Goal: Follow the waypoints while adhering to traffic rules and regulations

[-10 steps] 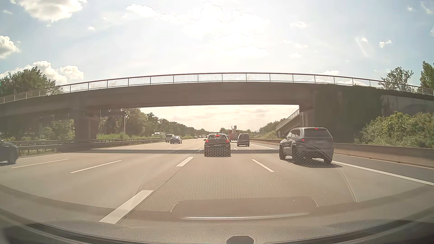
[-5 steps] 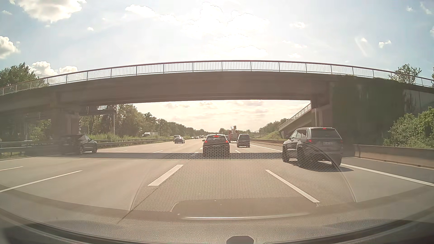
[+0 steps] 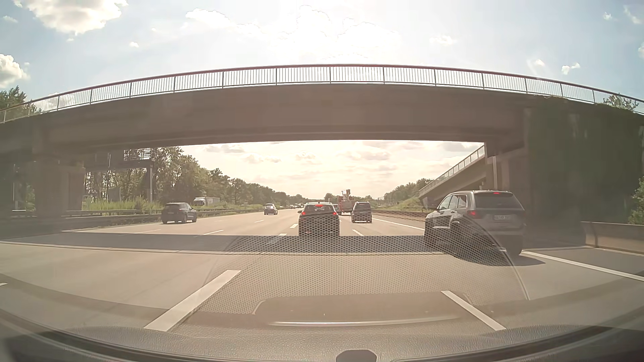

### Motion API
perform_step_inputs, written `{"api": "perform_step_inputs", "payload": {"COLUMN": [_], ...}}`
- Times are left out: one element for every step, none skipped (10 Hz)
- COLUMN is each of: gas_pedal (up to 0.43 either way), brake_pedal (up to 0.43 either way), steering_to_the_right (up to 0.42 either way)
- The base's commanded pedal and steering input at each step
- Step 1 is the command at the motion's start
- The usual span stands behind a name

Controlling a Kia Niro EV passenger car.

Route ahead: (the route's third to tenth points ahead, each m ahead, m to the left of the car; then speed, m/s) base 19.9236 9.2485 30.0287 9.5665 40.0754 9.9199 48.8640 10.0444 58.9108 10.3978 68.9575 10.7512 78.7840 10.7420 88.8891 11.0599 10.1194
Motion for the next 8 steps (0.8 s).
{"api": "perform_step_inputs", "payload": {"gas_pedal": [0.087, 0.087, 0.087, 0.087, 0.087, 0.087, 0.087, 0.087], "brake_pedal": [0.0, 0.0, 0.0, 0.0, 0.0, 0.0, 0.0, 0.0], "steering_to_the_right": [-0.002, -0.003, -0.006, -0.008, -0.007, -0.006, -0.006, -0.006]}}
